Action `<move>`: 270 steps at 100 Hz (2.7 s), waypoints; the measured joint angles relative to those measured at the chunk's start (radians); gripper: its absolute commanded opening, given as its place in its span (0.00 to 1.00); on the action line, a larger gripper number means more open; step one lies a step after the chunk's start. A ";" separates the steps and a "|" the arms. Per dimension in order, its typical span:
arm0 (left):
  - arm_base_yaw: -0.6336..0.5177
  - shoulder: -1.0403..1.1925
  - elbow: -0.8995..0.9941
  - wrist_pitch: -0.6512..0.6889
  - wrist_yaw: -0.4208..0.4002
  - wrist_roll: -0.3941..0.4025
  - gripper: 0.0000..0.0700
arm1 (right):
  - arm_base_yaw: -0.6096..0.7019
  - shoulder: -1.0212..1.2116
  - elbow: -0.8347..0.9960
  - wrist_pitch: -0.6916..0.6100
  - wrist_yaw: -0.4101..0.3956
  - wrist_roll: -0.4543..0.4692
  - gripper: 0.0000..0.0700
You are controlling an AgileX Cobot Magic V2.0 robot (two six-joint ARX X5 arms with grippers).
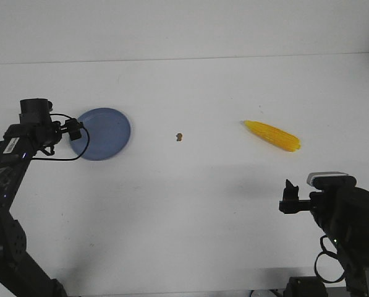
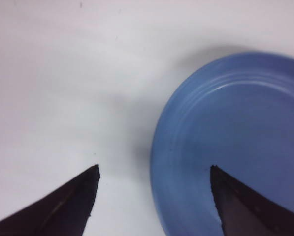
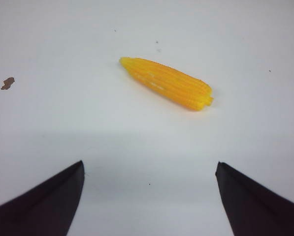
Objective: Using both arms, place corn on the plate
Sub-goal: 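Close the left gripper on the blue plate's rim nearest it, then drag the blue plate with the left gripper toward the table center, nearer the robot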
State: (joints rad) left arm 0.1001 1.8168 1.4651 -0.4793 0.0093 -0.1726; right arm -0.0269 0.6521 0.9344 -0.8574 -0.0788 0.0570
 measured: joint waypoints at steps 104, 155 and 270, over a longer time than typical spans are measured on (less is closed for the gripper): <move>0.004 0.117 0.000 0.032 0.042 -0.014 0.66 | 0.000 0.000 0.000 0.000 0.000 0.000 0.80; 0.004 0.136 0.005 0.022 0.043 -0.014 0.51 | 0.000 0.000 0.000 -0.002 0.000 0.000 0.80; -0.016 -0.202 -0.029 -0.112 0.414 -0.032 0.01 | 0.000 0.000 0.000 -0.002 0.000 0.000 0.80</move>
State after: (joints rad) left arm 0.0837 1.6146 1.4357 -0.5911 0.4229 -0.2043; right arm -0.0269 0.6521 0.9344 -0.8593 -0.0784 0.0570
